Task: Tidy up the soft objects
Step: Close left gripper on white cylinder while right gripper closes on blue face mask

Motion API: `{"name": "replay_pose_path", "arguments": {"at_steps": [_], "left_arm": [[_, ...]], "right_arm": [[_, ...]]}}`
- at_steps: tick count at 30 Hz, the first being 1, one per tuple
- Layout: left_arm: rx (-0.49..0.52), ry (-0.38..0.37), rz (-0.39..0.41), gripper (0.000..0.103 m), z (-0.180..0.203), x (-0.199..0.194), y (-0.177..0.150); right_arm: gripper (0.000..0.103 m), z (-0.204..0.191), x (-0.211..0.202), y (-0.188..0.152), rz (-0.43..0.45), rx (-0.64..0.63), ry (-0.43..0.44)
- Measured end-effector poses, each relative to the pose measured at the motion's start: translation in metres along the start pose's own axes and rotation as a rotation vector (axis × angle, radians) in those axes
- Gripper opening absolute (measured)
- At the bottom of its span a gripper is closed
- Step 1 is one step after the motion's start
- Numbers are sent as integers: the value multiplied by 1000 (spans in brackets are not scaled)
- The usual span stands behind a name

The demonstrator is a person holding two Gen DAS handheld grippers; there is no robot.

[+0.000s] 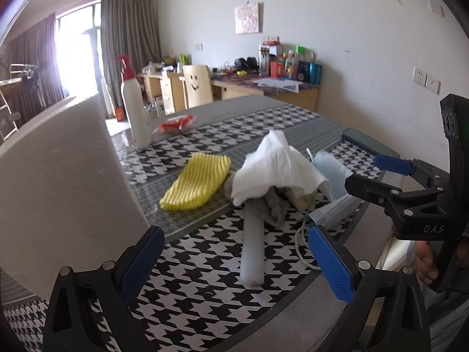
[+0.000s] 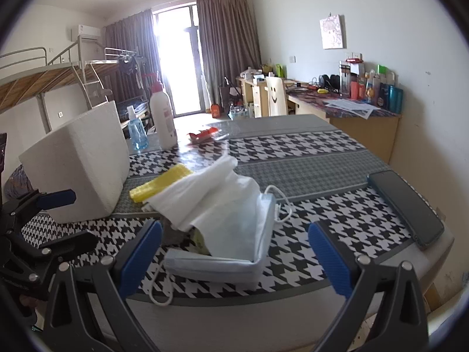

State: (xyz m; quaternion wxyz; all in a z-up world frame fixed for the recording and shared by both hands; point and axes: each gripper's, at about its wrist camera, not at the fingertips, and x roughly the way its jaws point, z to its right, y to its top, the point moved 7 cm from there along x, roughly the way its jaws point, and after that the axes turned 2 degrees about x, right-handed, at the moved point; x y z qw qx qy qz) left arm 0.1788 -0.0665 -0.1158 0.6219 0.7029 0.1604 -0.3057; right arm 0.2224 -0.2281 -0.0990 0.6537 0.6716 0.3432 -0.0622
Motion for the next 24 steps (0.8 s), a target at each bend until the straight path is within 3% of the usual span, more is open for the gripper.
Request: {"name": "replay_pose_path", "arguments": {"at_steps": [9,18,22,24], "left_arm": [[16,-15,-90,85,6,30,-9],[0,-39,-145,73,9,46,-15],[-10,-36,-165,65,8,53,-17],[-14,-34,-175,59,7,55,-19]], "right_arm": [[101,10,9,-9,-66,33,-8],[83,20,18,-18,-114,63,-11],[65,26,21,-22,-144,90,-4],[62,29,21,-24,-151,101,2]]}}
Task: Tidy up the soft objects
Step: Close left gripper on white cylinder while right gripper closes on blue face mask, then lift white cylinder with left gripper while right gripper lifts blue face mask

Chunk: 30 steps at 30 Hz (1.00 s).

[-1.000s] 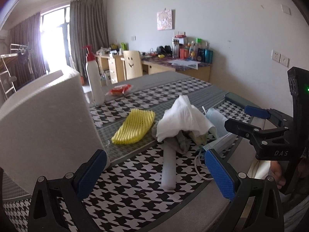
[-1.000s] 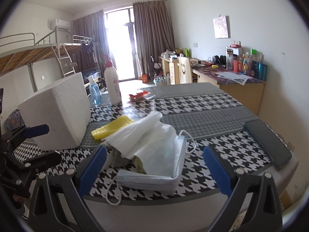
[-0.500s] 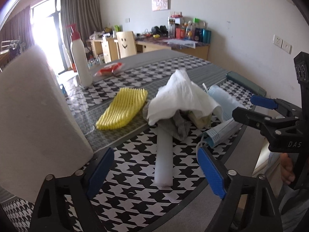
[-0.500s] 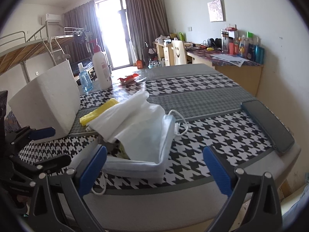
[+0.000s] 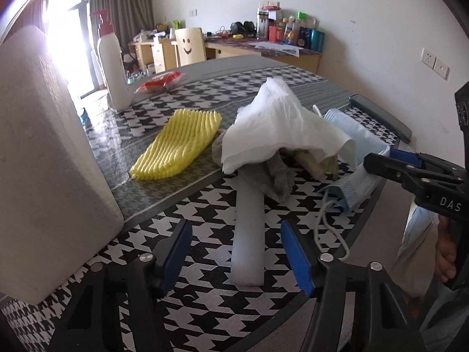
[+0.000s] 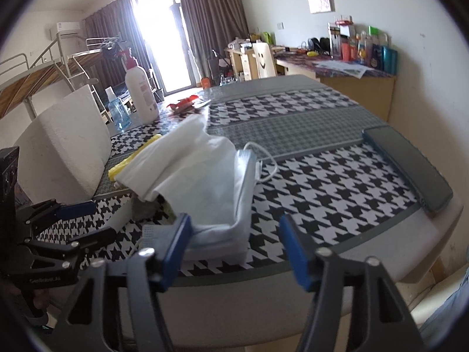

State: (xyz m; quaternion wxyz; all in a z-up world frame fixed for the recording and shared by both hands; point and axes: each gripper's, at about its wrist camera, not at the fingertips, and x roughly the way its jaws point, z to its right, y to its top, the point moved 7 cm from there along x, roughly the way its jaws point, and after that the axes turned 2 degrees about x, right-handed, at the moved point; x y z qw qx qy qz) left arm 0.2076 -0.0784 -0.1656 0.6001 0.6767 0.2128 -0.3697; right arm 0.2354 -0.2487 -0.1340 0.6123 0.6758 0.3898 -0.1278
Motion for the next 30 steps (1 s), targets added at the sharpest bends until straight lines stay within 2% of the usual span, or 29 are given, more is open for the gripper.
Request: {"name": "replay_pose_path", "arguments": {"at_steps": [7,10,12,13,14,17,20,30], "left_arm": [[15,-8,-4,49,5,1,-3],[16,-10,0,40,5,1,-2],[27,8,5,33,6,2,-2],[31,-5,5,29,7,1,-2],[34,-16,7,21,9,1,-2],[61,-4,10,20,11,1,-2],[60,-12,27,13,10,-4,-1],[52,-49,128,13,6,-40,5]], "right_arm": [[39,4,-4,-5,-12,25,19],[31,5,-8,-6,-5,26,18],[29,6,-12,-5,8,33,11],[28,6,-12,-4,11,31,7],[27,6,-13,-4,15,30,3],[26,5,-18,-2,28,33,-3],[26,5,-23,1,47,37,-13],[26,-1,-36,13,92,27,-22]]}}
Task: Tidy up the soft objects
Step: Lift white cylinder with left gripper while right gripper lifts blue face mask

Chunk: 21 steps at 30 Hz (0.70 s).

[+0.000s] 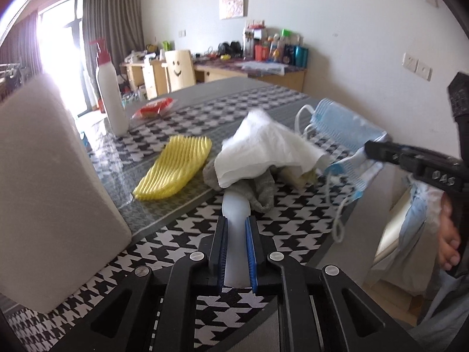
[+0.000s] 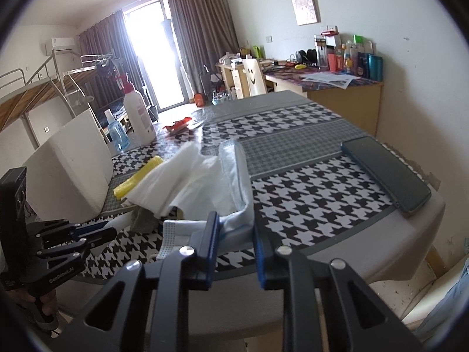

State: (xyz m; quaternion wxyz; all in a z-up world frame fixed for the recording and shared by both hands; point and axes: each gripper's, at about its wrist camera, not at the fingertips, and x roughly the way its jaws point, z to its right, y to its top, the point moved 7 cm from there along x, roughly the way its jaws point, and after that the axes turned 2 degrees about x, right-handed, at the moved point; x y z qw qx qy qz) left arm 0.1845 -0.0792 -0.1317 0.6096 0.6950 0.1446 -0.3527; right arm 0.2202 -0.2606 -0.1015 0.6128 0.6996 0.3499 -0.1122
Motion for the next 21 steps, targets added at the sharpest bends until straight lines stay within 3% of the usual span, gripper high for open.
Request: {"name": "replay_pose_path", "arguments": {"at_steps": [12,21], "left_arm": [[19,-33,134,13,4,-59,11],[26,-5,206,13,0,-84,19]], "right_arm": [[26,-20,-11,9,39,-35,25],[26,-32,-19,16,70,-60,41]]}}
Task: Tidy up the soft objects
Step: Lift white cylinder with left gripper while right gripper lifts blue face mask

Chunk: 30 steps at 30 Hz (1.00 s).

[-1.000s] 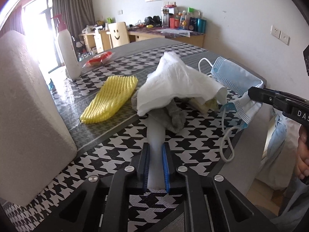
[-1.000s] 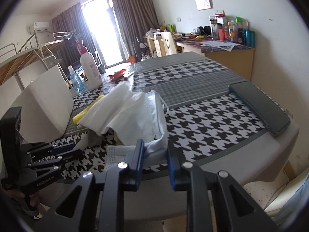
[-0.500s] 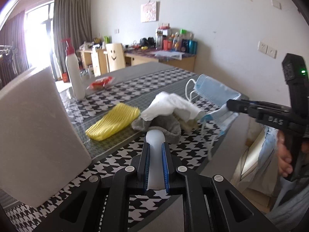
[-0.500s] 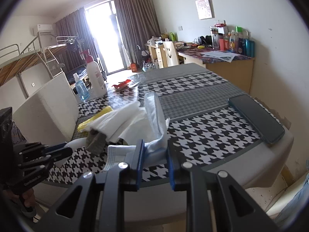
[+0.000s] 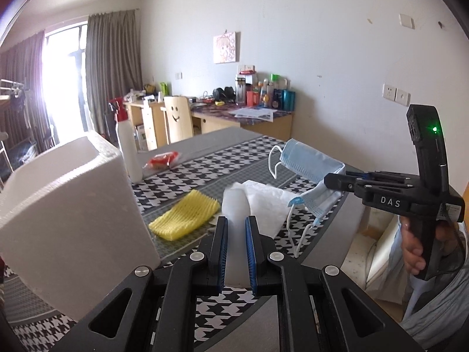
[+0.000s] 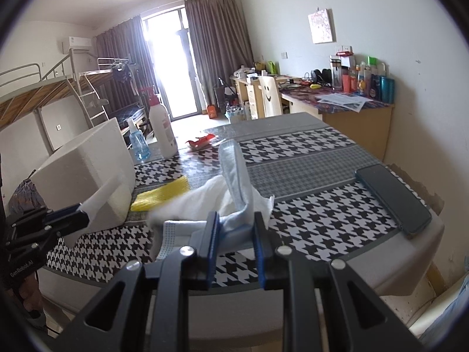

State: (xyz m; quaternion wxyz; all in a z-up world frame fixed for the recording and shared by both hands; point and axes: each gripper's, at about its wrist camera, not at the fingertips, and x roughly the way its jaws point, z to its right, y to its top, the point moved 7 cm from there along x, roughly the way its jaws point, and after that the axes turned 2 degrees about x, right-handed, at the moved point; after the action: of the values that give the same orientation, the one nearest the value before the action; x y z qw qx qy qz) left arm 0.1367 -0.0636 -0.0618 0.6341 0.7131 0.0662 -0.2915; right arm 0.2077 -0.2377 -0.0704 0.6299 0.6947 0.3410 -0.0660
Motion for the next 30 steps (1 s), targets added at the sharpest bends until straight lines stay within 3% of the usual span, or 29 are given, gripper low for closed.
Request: {"name": "replay_pose_path", "arguments": {"at_steps": [30], "left_arm": [[-37,88,66,13,-26,-31,22]], "right_arm": [[26,-39,3,34,64,-79,83]]}}
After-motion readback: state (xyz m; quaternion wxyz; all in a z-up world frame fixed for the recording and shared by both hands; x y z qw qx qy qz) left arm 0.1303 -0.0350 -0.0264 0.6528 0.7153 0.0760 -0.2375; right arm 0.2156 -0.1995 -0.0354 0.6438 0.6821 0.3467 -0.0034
